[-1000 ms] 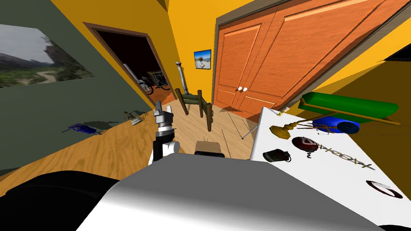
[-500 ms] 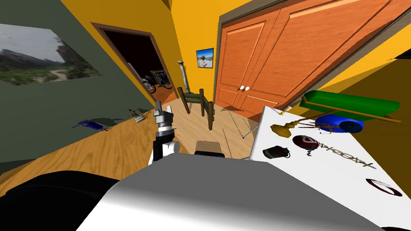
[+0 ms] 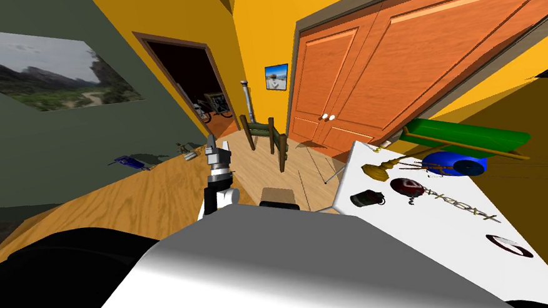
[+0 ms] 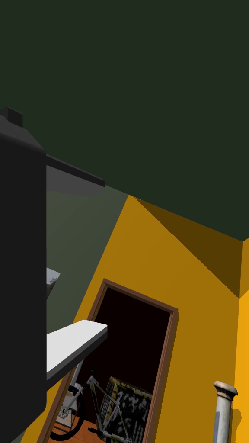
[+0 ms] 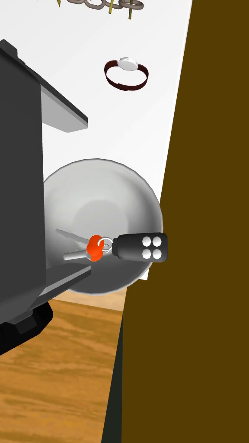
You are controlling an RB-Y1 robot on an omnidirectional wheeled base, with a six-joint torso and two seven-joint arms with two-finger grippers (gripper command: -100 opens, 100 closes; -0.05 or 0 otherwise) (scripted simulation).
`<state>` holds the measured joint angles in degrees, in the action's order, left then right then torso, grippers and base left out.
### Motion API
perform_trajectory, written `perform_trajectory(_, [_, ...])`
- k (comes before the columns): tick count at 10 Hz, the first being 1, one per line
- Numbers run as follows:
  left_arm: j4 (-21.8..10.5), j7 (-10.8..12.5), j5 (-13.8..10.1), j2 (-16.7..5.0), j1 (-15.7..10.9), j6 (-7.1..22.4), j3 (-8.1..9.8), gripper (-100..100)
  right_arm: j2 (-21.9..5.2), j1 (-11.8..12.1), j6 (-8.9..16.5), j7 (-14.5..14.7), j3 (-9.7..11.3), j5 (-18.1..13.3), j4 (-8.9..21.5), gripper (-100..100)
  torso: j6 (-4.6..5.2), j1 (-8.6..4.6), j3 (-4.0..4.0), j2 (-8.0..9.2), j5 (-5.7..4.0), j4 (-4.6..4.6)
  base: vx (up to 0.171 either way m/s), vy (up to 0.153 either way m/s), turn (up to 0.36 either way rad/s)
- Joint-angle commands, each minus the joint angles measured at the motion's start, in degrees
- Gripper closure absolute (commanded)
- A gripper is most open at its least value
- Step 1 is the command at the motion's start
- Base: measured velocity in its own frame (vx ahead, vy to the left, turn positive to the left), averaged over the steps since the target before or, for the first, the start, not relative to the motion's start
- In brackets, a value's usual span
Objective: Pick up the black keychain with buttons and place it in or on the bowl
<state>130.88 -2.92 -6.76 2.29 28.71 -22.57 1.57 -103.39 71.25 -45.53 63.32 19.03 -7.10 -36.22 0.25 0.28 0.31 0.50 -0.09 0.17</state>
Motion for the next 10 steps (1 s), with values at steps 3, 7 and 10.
perform_trajectory(3, [0.0,0.0,0.0,0.0,0.0,0.0,0.00,0,-2.6,3.5,-2.6,-2.1,-1.5,1.7,1.0,-100,0.02,-0.08,-0.13,-0.25,-0.02,-0.05,-0.048,0.004,0.032])
perform_trajectory(7, [0.0,0.0,0.0,0.0,0.0,0.0,0.00,0,-2.3,2.4,-2.8,-2.4,-1.3,1.0,1.3,0,0.02,-0.07,-0.17,-0.30,-0.03,-0.06,-0.032,0.006,0.007])
perform_trajectory(10, [0.0,0.0,0.0,0.0,0.0,0.0,0.01,0,-2.3,2.4,-2.8,-2.4,-1.3,1.0,1.3,0,0.01,-0.10,-0.21,-0.38,-0.04,-0.08,0.000,0.000,0.000])
